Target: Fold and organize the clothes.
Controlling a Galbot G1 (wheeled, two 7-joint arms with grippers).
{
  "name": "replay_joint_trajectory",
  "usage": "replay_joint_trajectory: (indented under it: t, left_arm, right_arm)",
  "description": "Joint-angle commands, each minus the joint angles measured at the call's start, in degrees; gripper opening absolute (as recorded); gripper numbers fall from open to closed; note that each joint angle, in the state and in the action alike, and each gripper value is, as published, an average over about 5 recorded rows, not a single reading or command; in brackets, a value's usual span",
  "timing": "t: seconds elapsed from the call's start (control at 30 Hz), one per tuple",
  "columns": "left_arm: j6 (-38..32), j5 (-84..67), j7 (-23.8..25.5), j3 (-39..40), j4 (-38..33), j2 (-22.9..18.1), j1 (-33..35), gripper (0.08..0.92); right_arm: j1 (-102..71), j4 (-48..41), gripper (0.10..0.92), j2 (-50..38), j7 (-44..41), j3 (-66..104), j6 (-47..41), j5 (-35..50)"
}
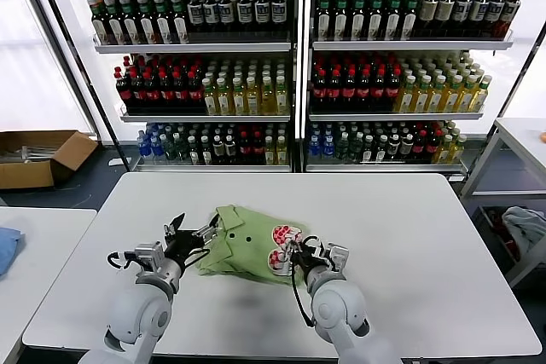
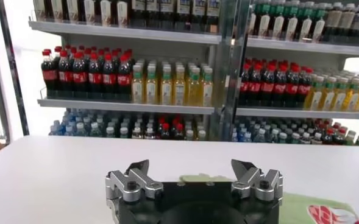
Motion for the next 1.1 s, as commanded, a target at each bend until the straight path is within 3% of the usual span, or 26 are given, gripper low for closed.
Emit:
replay_joint_trajectory:
  t: [0.03,0.17,0.27,0.5,0.67,0.8,0.9,1.1]
  left_arm:
    - [0.25,-0.46,-0.18,0.07,-0.54,-0.39,0.39,0.823]
    - [0.39,-0.52,-0.28,0.15,-1.03,-0.69,0.53,0.823]
    - [0.50,-0.62,-0.36,0.01,-1.41,-1.06,0.55,0.823]
    - [0.91,-0.87,-0.49,0.00,-2.25,-2.32,0.53,0.823]
    - [1.01,-0.84,-0.47,0.27,-2.16,-3.15,0.50,0.823]
    - [1.17,-0.81,-0.40,0.45,-2.18,-3.47,0.60,0.823]
    - [1.24,-0.78,-0.33,0.43,-2.16,-3.58,0.72,0.823]
    - [1.22,-0.47,-0.25,0.64,-2.37,-4.12,1.10,0.823]
  right_arm:
    - [-0.43,0.40,0.244,-2.31,0.16,0.08,-0.11,-2.45]
    - [1.73,1.76,0.136,-8.27,-1.70,-0.25,-0.21,-3.45]
    - [4.45,1.70,0.106,-13.08,-3.04,-0.30,-0.26,-3.39]
    - [10.77,-5.25,0.106,-23.26,-9.09,-1.96,-0.21,-8.38]
    - [12.27,-11.38,0.106,-22.61,-12.36,-1.45,-0.10,-16.93]
    - [10.98,-11.50,0.108,-20.65,-12.58,0.74,-0.04,-20.28]
    - [8.58,-6.70,0.150,-19.06,-12.81,2.98,0.15,-21.80]
    - [1.10,6.32,0.320,-13.00,-13.16,5.51,1.30,-26.45]
